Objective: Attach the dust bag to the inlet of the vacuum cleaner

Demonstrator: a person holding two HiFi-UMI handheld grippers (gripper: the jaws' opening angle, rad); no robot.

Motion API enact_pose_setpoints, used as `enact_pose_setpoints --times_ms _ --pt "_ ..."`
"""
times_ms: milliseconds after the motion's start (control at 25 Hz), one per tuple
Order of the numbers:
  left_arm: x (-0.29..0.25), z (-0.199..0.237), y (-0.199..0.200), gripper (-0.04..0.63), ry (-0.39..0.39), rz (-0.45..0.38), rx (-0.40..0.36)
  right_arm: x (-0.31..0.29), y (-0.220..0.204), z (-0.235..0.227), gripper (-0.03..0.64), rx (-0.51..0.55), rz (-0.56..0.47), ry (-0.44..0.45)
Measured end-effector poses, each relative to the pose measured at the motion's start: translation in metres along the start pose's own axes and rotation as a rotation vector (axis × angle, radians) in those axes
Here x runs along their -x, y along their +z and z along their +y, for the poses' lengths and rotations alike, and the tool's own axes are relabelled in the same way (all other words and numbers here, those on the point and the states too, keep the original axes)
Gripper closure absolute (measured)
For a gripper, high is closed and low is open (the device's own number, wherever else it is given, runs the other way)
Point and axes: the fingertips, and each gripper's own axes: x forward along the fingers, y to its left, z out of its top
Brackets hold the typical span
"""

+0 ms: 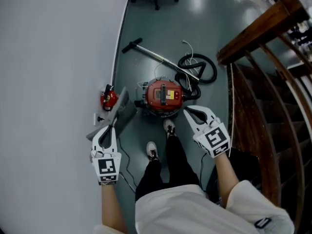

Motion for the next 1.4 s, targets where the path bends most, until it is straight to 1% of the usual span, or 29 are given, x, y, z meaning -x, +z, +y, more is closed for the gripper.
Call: enact_pose_setpoints --times_ms 160,360,480,600,800,960,1080,1200,1400 --pt "-0.023 0.007 -0.031 0.575 0.020 0.041 0.021 -0.034 -0.023 -0.006 0.588 -0.006 0.036 0.025" --pt "-0.040 0.016 -0.060 0.577 0.054 0.065 0.091 -0.071 -0.050 -0.013 0.588 -0.014 0.073 0.054" --pt "-0.055 0.024 -0.076 0.577 0.089 0.068 0.163 -0.092 -0.065 -0.013 0.588 -0.014 0.093 0.081" --pt "-0.075 0.029 -0.081 0.577 0.118 0.065 0.224 -0.111 -0.080 -0.015 0.588 -0.025 0.113 0.099" --pt "-0.100 0.033 -0.099 0.577 0.149 0.053 0.271 -0.134 -0.107 -0.017 0.588 -0.024 0.152 0.113" --pt "-0.116 0.035 -0.124 0.577 0.199 0.059 0.326 -0.149 -0.129 -0.023 0.588 -0.070 0.176 0.089" --pt "-0.134 0.035 -0.144 0.577 0.224 0.074 0.354 -0.162 -0.140 -0.029 0.588 -0.083 0.178 0.085" --pt "-0.152 0.031 -0.163 0.578 0.228 0.092 0.375 -0.175 -0.152 -0.031 0.588 -0.093 0.185 0.095" --pt "-0.177 0.016 -0.187 0.577 0.209 0.122 0.343 -0.196 -0.181 -0.033 0.587 -0.113 0.201 0.114"
